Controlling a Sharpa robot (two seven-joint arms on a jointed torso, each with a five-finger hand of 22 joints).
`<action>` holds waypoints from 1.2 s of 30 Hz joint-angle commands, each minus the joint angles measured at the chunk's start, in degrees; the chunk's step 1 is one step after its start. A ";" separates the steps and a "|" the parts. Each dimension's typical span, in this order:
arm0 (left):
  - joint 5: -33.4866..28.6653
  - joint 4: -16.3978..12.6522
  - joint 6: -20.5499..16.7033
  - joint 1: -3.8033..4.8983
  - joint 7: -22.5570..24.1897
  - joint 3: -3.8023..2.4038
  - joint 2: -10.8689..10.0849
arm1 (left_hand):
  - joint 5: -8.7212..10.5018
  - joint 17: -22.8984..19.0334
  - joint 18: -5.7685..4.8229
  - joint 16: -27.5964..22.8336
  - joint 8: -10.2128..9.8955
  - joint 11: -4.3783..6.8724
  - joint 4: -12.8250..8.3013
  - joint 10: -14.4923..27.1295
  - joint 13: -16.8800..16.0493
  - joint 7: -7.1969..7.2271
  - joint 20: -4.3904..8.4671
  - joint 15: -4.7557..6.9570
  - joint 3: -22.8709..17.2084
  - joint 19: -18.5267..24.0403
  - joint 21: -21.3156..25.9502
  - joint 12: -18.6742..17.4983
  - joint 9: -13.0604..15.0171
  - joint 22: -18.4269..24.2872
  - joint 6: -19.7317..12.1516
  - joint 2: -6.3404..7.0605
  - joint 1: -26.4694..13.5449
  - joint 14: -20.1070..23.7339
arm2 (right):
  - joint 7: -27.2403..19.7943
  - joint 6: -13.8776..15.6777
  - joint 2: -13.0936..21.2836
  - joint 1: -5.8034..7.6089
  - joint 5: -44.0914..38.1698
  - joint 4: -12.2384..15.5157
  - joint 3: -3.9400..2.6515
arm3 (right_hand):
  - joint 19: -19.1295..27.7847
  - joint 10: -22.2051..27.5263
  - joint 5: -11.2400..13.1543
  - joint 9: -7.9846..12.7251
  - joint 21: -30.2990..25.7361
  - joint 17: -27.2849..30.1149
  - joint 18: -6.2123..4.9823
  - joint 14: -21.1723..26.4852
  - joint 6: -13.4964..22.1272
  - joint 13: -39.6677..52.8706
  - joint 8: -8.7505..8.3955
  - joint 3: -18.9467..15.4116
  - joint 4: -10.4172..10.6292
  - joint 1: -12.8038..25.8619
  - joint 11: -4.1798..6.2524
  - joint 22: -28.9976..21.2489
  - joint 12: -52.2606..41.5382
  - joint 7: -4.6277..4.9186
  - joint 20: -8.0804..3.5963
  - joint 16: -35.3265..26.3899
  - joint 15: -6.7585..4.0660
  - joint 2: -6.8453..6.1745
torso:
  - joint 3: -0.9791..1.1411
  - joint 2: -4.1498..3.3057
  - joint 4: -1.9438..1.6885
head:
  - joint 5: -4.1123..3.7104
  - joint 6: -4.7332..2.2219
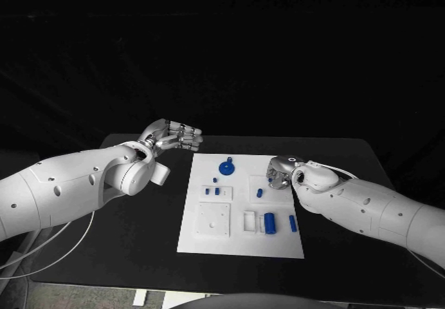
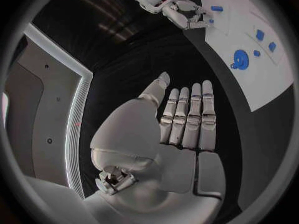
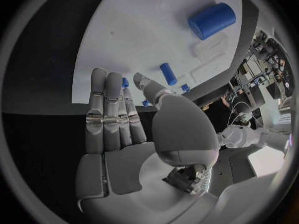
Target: Assemble the parts on the task board
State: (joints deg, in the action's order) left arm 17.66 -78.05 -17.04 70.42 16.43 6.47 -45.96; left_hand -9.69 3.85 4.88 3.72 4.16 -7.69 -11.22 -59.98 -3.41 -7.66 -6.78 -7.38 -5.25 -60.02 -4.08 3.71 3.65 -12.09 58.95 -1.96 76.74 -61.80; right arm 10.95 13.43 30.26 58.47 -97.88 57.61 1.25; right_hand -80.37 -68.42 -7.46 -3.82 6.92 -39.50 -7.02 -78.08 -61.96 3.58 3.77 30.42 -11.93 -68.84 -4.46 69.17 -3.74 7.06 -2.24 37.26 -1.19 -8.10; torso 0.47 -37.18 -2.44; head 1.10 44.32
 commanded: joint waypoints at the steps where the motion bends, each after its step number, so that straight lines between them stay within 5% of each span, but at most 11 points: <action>1: -0.59 -0.23 0.37 0.07 0.84 -0.06 0.16 | -0.20 -0.05 0.36 -0.18 0.08 -0.43 -0.03 0.04 0.06 -0.35 0.05 -0.17 0.36 -0.40 -0.23 0.15 0.01 0.09 0.10 -0.50 0.00 0.14 | -0.73 0.03 -0.52 -0.22 0.00 -0.61 0.10 | 0.01 -0.63 0.89 0.02 0.49 -0.13 -0.62 -0.02 -0.81 -0.09 -0.17 1.19 0.08 -0.39 0.22 0.51 0.13 -0.04 -0.16 0.46 -0.13 0.44 | 0.02 -0.18 -0.07 | -0.33 -0.05; 13: -0.69 -0.42 0.63 0.08 0.65 -0.06 0.13 | -0.22 -0.05 0.46 -0.18 0.08 -0.57 0.06 0.04 0.07 -0.53 0.03 -0.30 0.45 -0.59 -0.24 0.14 0.01 0.38 0.12 -0.63 -0.06 0.02 | -1.65 -0.12 -1.85 -0.79 0.72 -2.75 0.29 | 0.27 -1.57 4.09 -0.04 0.83 -0.38 -0.69 -0.10 -2.16 -0.07 -0.10 4.73 0.62 -0.45 0.55 2.66 0.08 -0.32 -0.31 0.65 -0.32 1.75 | -0.02 -0.43 -0.11 | -0.71 -0.22; 23: -0.75 -0.46 0.81 0.08 0.51 -0.06 0.10 | -0.21 -0.04 0.50 -0.17 0.08 -0.62 0.06 -0.11 0.06 -0.63 0.04 -0.34 0.48 -0.69 -0.26 0.16 0.01 0.56 0.16 -0.67 -0.04 -0.18 | -1.57 -0.04 -2.06 -1.03 0.29 -2.69 0.34 | -1.04 -7.80 4.42 -0.39 2.18 -0.84 0.12 -2.01 -8.84 0.08 0.03 3.28 -1.06 -2.54 2.68 4.64 -0.05 -1.98 -1.64 1.33 -1.71 4.42 | -0.05 -0.51 -0.09 | -1.15 -0.09; 36: -0.77 -0.37 1.11 0.08 0.33 -0.06 0.12 | -0.21 -0.05 0.51 -0.17 0.08 -0.63 0.07 -0.12 0.06 -0.65 0.04 -0.34 0.49 -0.72 -0.27 0.16 0.01 0.61 0.16 -0.67 -0.05 -0.21 | -0.08 1.56 -1.90 -1.28 -2.69 -2.12 0.35 | -1.84 -10.41 4.53 -0.25 4.20 -3.76 0.82 -3.23 -11.45 0.08 -0.08 5.06 -3.65 -2.23 3.40 6.93 0.08 -2.64 -2.69 2.17 -2.44 4.43 | -0.07 -0.67 -0.11 | -1.54 0.24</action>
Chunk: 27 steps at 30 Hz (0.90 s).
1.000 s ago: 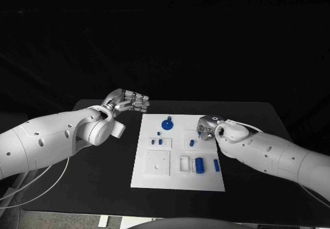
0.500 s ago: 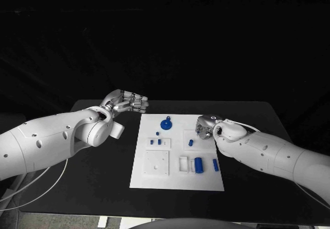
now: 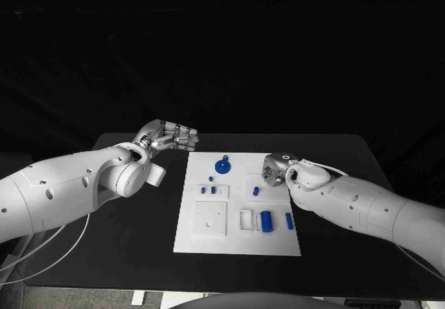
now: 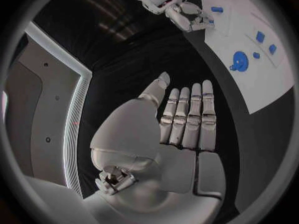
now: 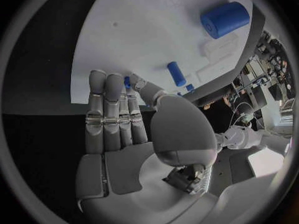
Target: Assemble the parts on the task board
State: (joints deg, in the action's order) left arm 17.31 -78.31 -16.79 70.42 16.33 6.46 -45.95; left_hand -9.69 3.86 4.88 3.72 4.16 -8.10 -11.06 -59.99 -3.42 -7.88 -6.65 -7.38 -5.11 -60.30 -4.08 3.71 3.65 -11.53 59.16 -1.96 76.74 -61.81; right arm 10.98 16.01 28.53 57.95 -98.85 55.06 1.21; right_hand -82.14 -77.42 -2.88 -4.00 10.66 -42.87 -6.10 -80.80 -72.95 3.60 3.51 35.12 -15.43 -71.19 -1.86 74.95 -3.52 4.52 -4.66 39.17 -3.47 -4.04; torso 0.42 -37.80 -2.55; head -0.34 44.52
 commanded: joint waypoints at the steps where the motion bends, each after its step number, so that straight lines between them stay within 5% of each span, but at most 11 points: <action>1: -0.41 -0.09 0.87 0.08 0.43 -0.05 0.11 | -0.21 -0.06 0.51 -0.17 0.08 -0.22 -0.08 -0.11 0.07 -0.44 -0.08 -0.34 0.34 -0.44 -0.27 0.16 0.01 0.05 -0.05 -0.67 -0.05 -0.21 | -0.04 -0.72 -0.14 -0.77 -1.79 0.47 0.38 | -0.11 -1.47 -0.03 -0.08 0.55 -0.48 -0.11 -0.60 -0.51 0.06 0.18 0.45 -0.17 0.13 0.81 1.15 -0.12 -0.12 -0.29 0.28 -0.19 0.35 | -0.02 -0.06 0.00 | -0.13 0.04; 14: -0.42 0.18 0.80 0.08 0.45 -0.05 -0.01 | -0.25 -0.06 0.53 -0.17 0.03 -0.30 -0.10 -0.12 0.07 -0.49 -0.09 -0.39 0.42 -0.54 -0.29 0.15 0.00 0.34 -0.18 -0.68 -0.06 -0.28 | -0.05 7.41 1.56 -0.81 -1.63 2.60 0.17 | -0.29 -2.40 0.02 -0.42 2.23 -2.20 -0.55 -1.53 -1.30 0.06 0.19 2.58 0.28 0.21 1.08 1.12 -0.09 -0.42 -0.57 -0.26 -0.49 -0.90 | -0.06 -0.14 -0.04 | -0.36 -0.23; 27: -0.56 0.98 0.78 0.08 0.49 -0.05 -0.07 | -0.25 -0.06 0.56 -0.18 0.04 -0.33 -0.01 -0.09 0.07 -0.55 -0.12 -0.41 0.58 -0.62 -0.28 0.15 0.01 0.70 -0.37 -0.63 -0.10 -0.28 | -1.46 10.00 4.41 -0.69 1.69 7.82 -2.22 | -0.21 -2.60 0.05 -0.49 2.86 -3.24 -0.62 -1.93 -1.39 0.06 0.20 2.69 1.01 -0.07 1.16 1.02 -0.08 -0.46 -0.61 -0.83 -0.55 -1.26 | -0.04 -0.25 -0.02 | -0.32 -0.42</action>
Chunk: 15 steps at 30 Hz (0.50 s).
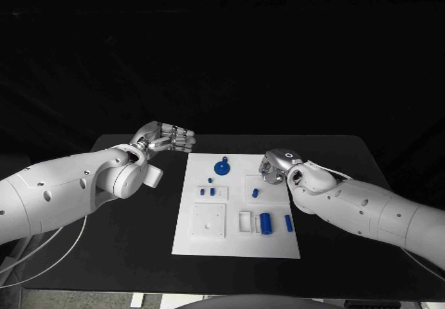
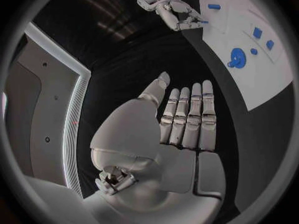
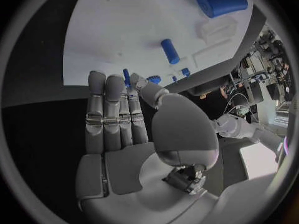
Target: Assemble the parts on the task board
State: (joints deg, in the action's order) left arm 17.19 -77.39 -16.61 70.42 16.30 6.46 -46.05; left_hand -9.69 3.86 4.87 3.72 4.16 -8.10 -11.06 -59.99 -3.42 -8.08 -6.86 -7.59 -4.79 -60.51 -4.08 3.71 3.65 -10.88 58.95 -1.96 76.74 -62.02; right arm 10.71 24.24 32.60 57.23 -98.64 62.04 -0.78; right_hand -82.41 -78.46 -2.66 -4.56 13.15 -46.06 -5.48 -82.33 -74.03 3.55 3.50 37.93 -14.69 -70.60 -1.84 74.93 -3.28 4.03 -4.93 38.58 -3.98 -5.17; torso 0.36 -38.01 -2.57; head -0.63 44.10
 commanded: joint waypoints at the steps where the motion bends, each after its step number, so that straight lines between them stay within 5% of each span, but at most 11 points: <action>1: -0.44 0.12 0.61 0.08 0.51 -0.05 0.02 | -0.25 -0.06 0.57 -0.18 0.04 -0.33 -0.01 -0.08 0.07 -0.35 0.09 -0.20 0.26 -0.41 -0.28 0.15 0.01 0.05 -0.16 -0.63 -0.10 -0.06 | -1.27 1.81 0.52 0.05 1.68 1.16 -0.38 | 0.07 -1.56 -0.16 0.07 0.40 -0.10 -1.24 -0.41 -0.31 0.10 0.21 -0.14 0.31 -0.65 1.13 1.05 -0.33 0.03 -0.34 -0.28 -0.03 -0.12 | 0.01 -0.07 -0.04 | -0.07 -0.07; 7: -0.46 0.38 0.63 0.08 0.49 -0.05 -0.02 | -0.25 -0.06 0.57 -0.17 0.04 -0.33 0.07 -0.09 0.07 -0.37 0.07 -0.20 0.33 -0.45 -0.28 0.16 0.00 0.21 -0.28 -0.62 -0.10 -0.06 | -1.60 1.90 1.56 0.20 2.96 3.08 -1.07 | 0.12 -1.58 -0.15 0.06 0.44 -0.19 -1.27 -0.45 -0.33 0.10 0.21 -0.20 0.39 -0.65 1.14 1.04 -0.33 0.03 -0.34 -0.39 -0.04 -0.10 | 0.01 -0.10 -0.08 | 0.07 -0.05; 15: -0.58 0.67 0.70 0.08 0.43 -0.05 0.06 | -0.28 -0.06 0.57 -0.18 0.08 -0.35 0.19 -0.11 0.07 -0.36 0.06 -0.20 0.38 -0.49 -0.28 0.17 0.01 0.39 -0.31 -0.66 -0.12 -0.09 | -3.97 0.36 2.84 0.26 10.22 8.65 -1.64 | 0.24 -1.34 -0.33 -0.06 0.37 -0.42 -1.43 -0.45 -0.04 0.13 0.21 -0.67 0.49 -0.58 1.06 0.91 -0.33 0.12 -0.16 -0.76 0.06 0.35 | 0.00 -0.16 0.02 | 1.63 -0.05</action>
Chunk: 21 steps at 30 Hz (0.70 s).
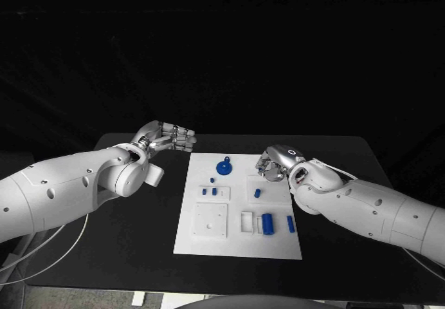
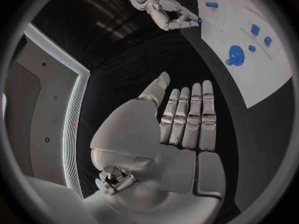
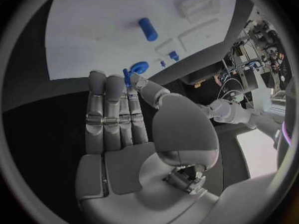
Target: Assemble the parts on the task board
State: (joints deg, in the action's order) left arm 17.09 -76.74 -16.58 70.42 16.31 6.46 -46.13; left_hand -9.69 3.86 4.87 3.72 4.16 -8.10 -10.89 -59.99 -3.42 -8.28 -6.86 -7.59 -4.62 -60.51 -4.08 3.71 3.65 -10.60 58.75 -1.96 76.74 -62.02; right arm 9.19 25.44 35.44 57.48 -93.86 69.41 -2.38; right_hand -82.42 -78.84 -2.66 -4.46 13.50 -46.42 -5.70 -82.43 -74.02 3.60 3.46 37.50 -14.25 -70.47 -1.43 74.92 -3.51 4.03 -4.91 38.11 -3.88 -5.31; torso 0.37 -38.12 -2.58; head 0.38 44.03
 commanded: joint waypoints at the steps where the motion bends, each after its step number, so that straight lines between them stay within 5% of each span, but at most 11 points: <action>1: -0.49 0.06 0.69 0.08 0.41 -0.05 0.18 | -0.28 -0.06 0.57 -0.18 0.08 -0.35 0.02 -0.11 0.07 -0.16 0.06 -0.20 0.21 -0.49 -0.28 0.16 0.01 0.11 -0.11 -0.66 -0.12 -0.09 | -2.90 -1.24 -0.05 0.01 6.46 2.05 -0.07 | 0.26 -0.94 -0.33 -0.20 -0.01 -0.08 -1.23 -0.35 -0.02 0.09 0.28 -0.35 -0.04 -0.68 0.63 0.92 -0.11 0.13 -0.14 -0.34 -0.02 0.56 | 0.00 -0.05 0.03 | 0.88 0.06; 10: -0.57 0.34 0.77 0.08 0.38 -0.04 0.76 | -0.24 -0.07 0.57 -0.18 0.08 -0.35 0.09 -0.11 0.07 -0.18 0.06 -0.20 0.24 -0.53 -0.29 0.16 0.01 0.24 -0.15 -0.65 -0.11 -0.06 | -5.75 -4.34 -2.05 -0.34 10.91 6.90 0.07 | 0.28 -0.66 -0.64 -0.41 -0.32 -0.18 -1.30 -0.25 0.37 0.09 0.23 -0.94 -0.52 -0.37 0.55 0.82 -0.10 0.23 -0.03 -0.68 0.06 1.34 | -0.08 -0.09 -0.17 | 3.74 0.62; 21: -0.70 0.73 0.93 0.08 0.26 -0.04 1.71 | -0.24 -0.06 0.58 -0.16 0.09 -0.33 0.25 -0.12 0.07 -0.18 0.07 -0.18 0.24 -0.59 -0.30 0.15 0.01 0.48 -0.21 -0.71 -0.07 -0.13 | -7.02 -5.90 -4.68 -2.11 10.11 7.63 1.15 | 0.20 -0.56 -0.90 -0.55 -0.50 -0.18 -1.31 -0.26 0.50 0.09 0.25 -1.13 -0.96 -0.15 0.51 0.81 -0.10 0.25 -0.01 -0.83 0.08 1.70 | -0.11 -0.12 -0.24 | 7.49 2.00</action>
State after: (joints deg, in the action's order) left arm 16.86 -76.00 -16.44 70.42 16.26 6.48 -44.60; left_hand -9.69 3.86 4.87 3.72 4.16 -8.10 -10.90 -59.99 -3.42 -8.28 -6.65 -7.59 -4.62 -60.72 -4.08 3.71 3.65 -10.17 58.75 -1.96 76.74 -62.02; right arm 3.77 21.40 30.95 55.51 -83.65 77.07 -1.24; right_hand -82.42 -78.83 -3.28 -4.88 13.28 -46.54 -5.79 -82.51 -73.81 3.72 3.51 36.65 -15.09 -70.38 -1.41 74.92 -3.49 4.22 -4.89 37.44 -3.78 -4.29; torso 0.24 -38.23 -2.77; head 7.08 45.71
